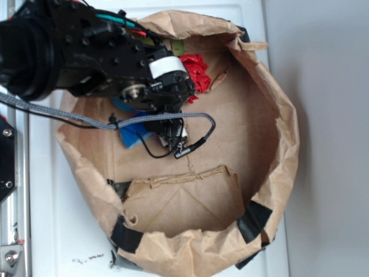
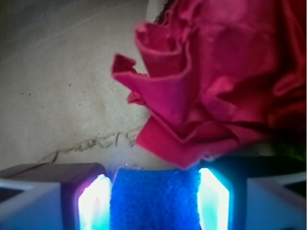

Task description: Grab the blue sponge.

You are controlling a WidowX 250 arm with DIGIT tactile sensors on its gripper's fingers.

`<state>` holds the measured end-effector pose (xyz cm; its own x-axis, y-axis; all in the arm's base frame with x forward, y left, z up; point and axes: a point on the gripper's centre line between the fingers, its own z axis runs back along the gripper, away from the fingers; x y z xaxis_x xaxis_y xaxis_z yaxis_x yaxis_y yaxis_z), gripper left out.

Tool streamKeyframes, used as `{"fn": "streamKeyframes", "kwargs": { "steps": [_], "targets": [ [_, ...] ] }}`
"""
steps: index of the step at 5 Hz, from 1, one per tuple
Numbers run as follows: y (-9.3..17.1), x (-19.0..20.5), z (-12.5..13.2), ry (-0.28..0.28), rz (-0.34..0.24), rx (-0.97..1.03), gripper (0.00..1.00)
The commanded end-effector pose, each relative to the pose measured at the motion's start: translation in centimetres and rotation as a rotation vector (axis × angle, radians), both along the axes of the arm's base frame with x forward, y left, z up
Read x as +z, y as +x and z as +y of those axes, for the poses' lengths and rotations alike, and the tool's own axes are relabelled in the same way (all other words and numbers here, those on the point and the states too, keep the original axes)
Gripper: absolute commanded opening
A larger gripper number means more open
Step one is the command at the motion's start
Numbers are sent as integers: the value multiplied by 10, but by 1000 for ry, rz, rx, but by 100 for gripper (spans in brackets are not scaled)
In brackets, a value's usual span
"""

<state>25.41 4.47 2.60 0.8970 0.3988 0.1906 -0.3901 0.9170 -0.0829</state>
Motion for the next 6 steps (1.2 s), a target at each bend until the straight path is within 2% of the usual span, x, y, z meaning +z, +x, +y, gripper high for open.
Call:
{"fn": "streamKeyframes", "kwargs": {
  "steps": [1, 3, 4, 5, 6],
  "targets": [
    [9, 51, -13, -7, -24, 131, 0],
    [10, 89, -22, -40, 7, 181, 0],
    [9, 114, -26, -19, -74, 229, 0],
    [9, 130, -23, -59, -84, 220, 0],
    [3, 117, -22, 13, -179, 165, 6]
  ]
}}
